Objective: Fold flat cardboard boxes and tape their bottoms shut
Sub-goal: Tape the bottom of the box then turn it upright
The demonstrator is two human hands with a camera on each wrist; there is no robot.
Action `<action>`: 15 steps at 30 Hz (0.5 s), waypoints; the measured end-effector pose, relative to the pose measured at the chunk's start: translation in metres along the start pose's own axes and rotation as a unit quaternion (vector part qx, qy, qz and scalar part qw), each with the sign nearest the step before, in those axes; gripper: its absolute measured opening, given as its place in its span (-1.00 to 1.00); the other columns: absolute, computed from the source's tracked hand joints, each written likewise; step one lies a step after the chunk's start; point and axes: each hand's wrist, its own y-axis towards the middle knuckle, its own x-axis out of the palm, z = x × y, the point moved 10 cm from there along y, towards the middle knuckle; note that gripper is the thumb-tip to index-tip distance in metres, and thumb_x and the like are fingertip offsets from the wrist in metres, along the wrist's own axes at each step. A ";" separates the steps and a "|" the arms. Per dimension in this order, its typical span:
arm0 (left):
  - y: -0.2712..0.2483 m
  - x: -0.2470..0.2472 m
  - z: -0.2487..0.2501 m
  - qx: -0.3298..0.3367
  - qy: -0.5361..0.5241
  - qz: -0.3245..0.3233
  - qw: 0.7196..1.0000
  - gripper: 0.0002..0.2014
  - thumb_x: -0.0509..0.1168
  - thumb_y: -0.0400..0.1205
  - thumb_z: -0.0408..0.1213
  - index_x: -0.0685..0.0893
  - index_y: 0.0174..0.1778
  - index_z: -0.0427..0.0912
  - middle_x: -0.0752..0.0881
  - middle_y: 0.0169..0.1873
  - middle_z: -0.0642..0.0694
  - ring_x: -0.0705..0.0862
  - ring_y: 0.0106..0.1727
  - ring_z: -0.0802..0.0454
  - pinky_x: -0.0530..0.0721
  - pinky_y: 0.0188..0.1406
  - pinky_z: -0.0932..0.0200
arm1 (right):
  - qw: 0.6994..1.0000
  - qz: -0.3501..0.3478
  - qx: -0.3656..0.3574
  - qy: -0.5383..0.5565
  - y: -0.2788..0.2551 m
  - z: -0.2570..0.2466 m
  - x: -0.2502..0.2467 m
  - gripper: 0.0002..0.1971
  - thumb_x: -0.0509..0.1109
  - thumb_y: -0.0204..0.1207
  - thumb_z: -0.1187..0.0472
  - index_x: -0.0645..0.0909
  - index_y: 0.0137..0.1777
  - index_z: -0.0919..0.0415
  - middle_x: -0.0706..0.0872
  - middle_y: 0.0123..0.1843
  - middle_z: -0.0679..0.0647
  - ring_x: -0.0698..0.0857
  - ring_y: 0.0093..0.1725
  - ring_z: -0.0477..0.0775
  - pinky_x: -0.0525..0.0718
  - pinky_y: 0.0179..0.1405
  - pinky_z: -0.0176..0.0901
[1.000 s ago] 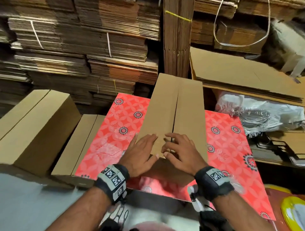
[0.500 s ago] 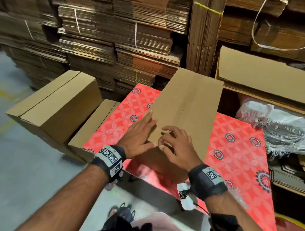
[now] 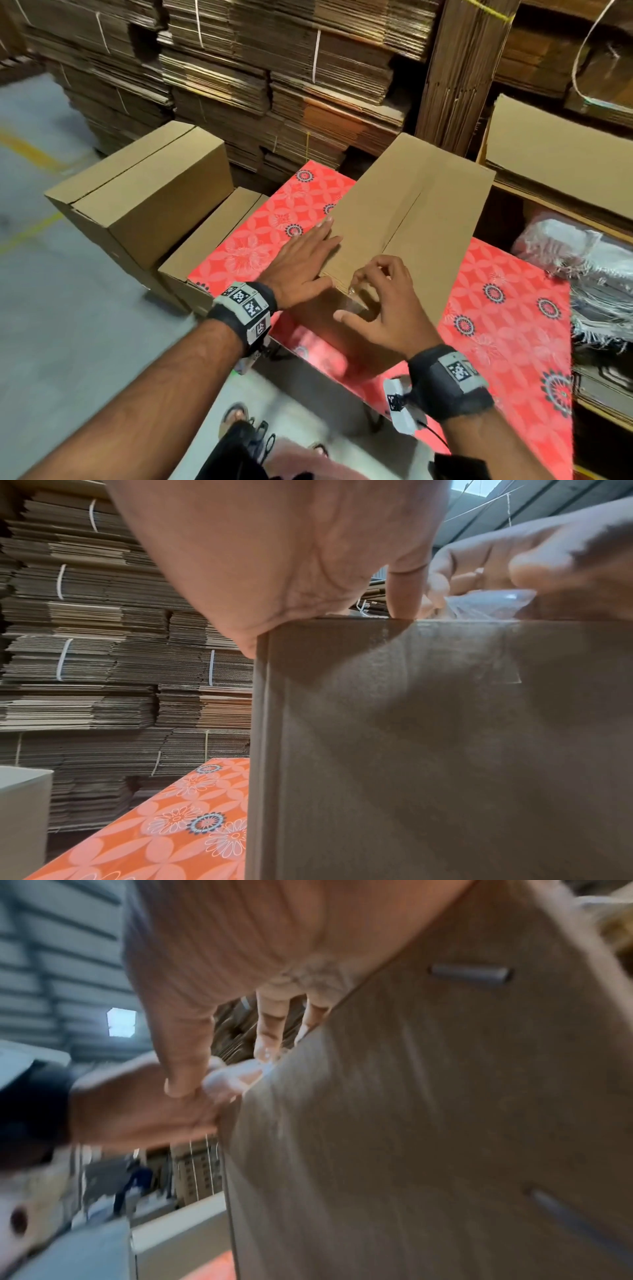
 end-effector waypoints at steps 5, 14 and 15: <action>0.002 0.002 -0.002 0.013 0.007 0.007 1.000 -0.12 -0.07 0.54 0.28 0.04 0.80 -0.02 -0.20 0.80 -0.06 -0.13 0.81 -0.06 0.04 0.70 -0.39 | 0.997 0.053 -0.036 -0.038 -0.008 -0.008 -0.004 -0.82 0.51 0.56 0.14 0.74 0.14 0.08 0.66 0.00 -0.01 0.65 0.00 0.06 0.59 0.05 -0.10; -0.001 -0.002 0.001 -0.002 0.001 0.030 1.000 -0.09 -0.11 0.52 0.33 0.09 0.79 -0.06 -0.14 0.80 -0.07 -0.11 0.80 -0.06 -0.01 0.72 -0.38 | 0.938 0.163 0.232 0.202 -0.017 0.050 -0.033 -0.65 0.41 0.59 0.31 0.67 0.21 -0.17 0.81 -0.30 -0.04 0.79 -0.16 -0.24 0.70 -0.22 -0.26; -0.003 -0.003 0.002 -0.013 -0.006 0.029 0.999 -0.07 -0.12 0.51 0.33 0.08 0.79 -0.07 -0.15 0.80 -0.07 -0.12 0.80 -0.05 -0.04 0.73 -0.36 | 0.951 0.136 0.213 0.179 -0.015 0.043 -0.031 -0.77 0.45 0.60 0.25 0.73 0.10 -0.14 0.82 -0.26 -0.11 0.77 -0.21 -0.21 0.69 -0.21 -0.22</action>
